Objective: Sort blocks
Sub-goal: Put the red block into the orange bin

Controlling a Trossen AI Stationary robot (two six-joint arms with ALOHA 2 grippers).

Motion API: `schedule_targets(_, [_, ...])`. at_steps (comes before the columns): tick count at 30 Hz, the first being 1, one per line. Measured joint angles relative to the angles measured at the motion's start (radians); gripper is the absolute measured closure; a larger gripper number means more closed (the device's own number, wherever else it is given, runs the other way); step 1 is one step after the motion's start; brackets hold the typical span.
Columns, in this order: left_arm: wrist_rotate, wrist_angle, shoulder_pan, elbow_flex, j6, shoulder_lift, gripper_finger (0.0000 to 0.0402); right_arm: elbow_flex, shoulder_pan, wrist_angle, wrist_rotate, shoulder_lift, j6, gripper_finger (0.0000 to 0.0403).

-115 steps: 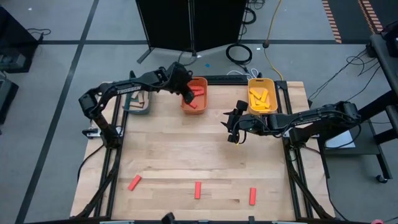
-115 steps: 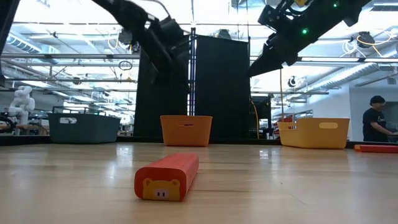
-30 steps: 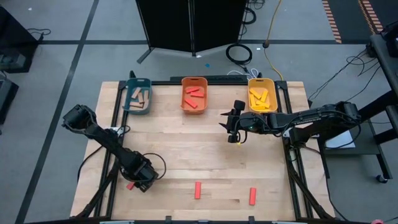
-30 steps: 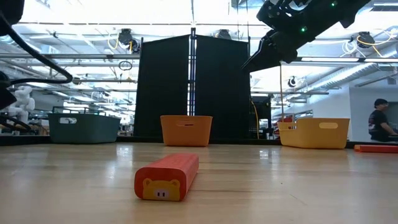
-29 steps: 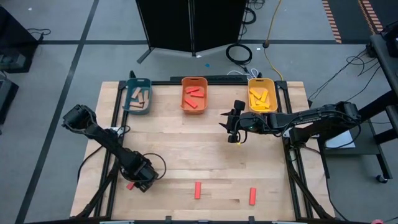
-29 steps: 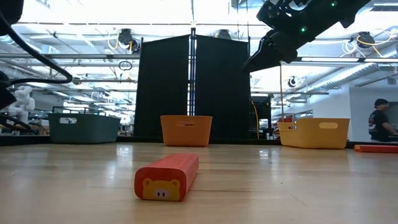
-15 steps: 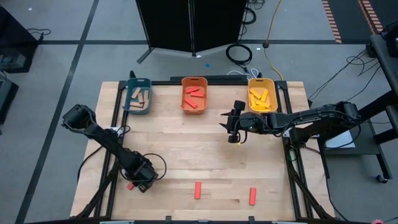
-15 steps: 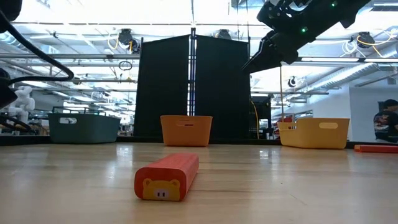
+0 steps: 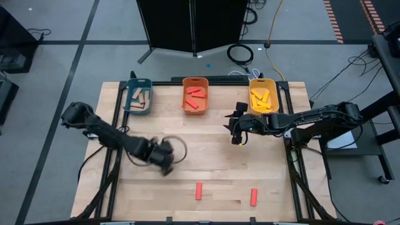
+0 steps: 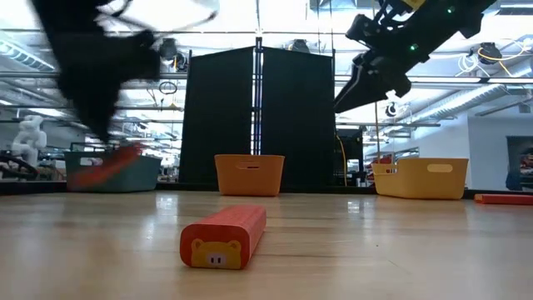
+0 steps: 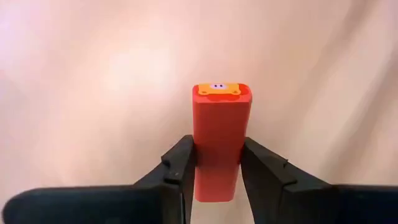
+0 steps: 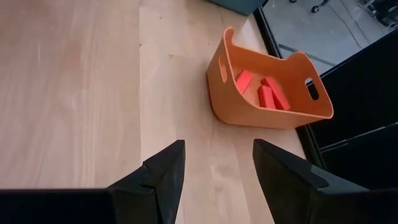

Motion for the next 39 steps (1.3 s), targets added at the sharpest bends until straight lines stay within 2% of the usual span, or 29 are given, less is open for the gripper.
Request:
schedule_targets(4, [-0.357,0.145,0.140,0.036,0.309,-0.042,0.0299,0.000,-0.016,0.048,0.000,0.000,-0.023,0.0220])
schedule_targets(6, [-0.447,0.224,0.241,0.037,0.448,-0.058,0.0299,0.000,-0.032,0.061,0.001,0.000,-0.031,0.0220])
schedule_targets(7, [-0.447,0.278,0.305,0.037,0.525,-0.060,0.0298,0.000,-0.043,0.065,0.000,0.000,-0.041,0.0220])
schedule_targets(9, [-0.348,0.372,0.441,0.037,0.669,-0.056,0.0298,0.000,-0.066,0.077,0.000,0.000,-0.056,0.0220])
schedule_targets(12, [-0.062,0.543,0.643,0.036,0.831,-0.030,0.0298,0.000,-0.106,0.119,0.001,0.000,-0.063,0.0220])
schedule_targets(14, [0.073,0.612,0.757,0.036,0.867,-0.021,0.0297,0.000,-0.130,0.134,0.000,0.000,-0.069,0.0220])
schedule_targets(18, [0.195,0.680,0.938,0.071,0.851,-0.013,0.0297,0.000,-0.176,0.135,-0.003,0.005,-0.075,0.0220])
schedule_targets(21, [0.274,0.678,1.022,0.104,0.747,0.017,0.0297,0.000,-0.215,0.141,-0.005,0.029,-0.075,0.0220])
schedule_targets(27, [0.542,0.661,1.085,0.164,0.610,0.135,0.0297,0.000,-0.278,0.232,-0.034,0.122,-0.130,0.0220])
schedule_targets(32, [0.558,0.622,1.076,0.222,0.606,0.196,0.0297,0.000,-0.284,0.255,-0.058,0.161,-0.215,0.0220])
schedule_targets(39, [0.556,0.603,1.040,0.260,0.615,0.213,0.0289,0.000,-0.283,0.276,-0.060,0.166,-0.307,0.0220])
